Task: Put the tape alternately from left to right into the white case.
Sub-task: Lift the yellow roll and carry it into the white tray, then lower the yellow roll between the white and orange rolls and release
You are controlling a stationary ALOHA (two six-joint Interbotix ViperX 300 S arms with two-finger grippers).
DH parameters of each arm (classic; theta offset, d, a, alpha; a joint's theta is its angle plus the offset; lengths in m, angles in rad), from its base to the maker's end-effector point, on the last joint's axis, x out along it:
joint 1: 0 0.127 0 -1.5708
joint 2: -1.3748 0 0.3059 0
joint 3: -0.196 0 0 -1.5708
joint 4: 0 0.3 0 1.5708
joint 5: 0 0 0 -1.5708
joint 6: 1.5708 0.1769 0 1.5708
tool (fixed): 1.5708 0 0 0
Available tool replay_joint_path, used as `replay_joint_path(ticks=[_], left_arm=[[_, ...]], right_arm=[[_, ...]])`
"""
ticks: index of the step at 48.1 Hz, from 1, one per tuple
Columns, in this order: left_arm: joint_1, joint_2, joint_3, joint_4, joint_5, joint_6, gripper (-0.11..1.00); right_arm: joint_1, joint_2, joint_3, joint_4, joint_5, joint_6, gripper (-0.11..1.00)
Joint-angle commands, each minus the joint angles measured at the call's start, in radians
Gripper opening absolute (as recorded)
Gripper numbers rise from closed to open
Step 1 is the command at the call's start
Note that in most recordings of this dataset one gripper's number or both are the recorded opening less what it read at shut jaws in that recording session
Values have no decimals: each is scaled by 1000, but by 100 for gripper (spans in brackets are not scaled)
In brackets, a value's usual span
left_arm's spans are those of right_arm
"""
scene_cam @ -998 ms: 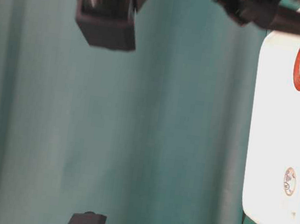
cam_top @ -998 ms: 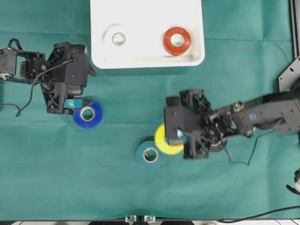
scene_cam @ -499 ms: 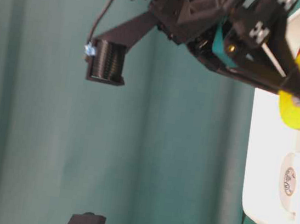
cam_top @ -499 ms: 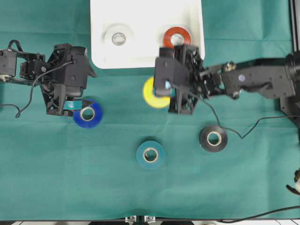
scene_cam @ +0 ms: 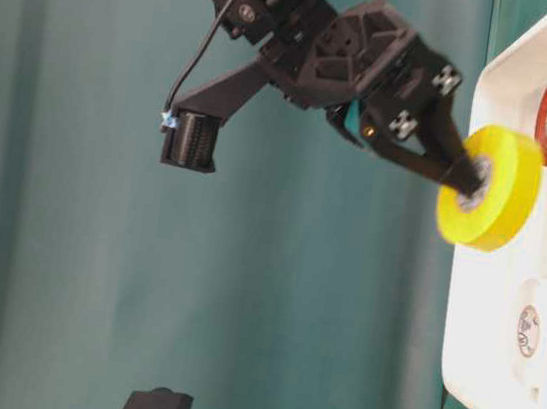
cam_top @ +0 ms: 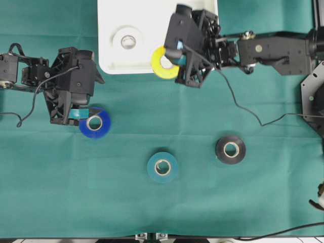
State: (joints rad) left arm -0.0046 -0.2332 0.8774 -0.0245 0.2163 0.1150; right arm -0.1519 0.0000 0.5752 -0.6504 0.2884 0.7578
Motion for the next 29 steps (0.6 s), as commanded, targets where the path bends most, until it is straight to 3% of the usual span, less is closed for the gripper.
replay_joint_path(ticks=[1,15,29], left_arm=[[-3,-8,3,-2,-8,0,68],[-5,-8,5,-3,-11,0,68],[-5,-8,6,-2,-23,0,68]], right_arm=[[-32,3,-31,-6,-38,0,26],[-104,54,-61,-6,-100,-2,26],[-124,74,-63,-6,-94,-2,26]])
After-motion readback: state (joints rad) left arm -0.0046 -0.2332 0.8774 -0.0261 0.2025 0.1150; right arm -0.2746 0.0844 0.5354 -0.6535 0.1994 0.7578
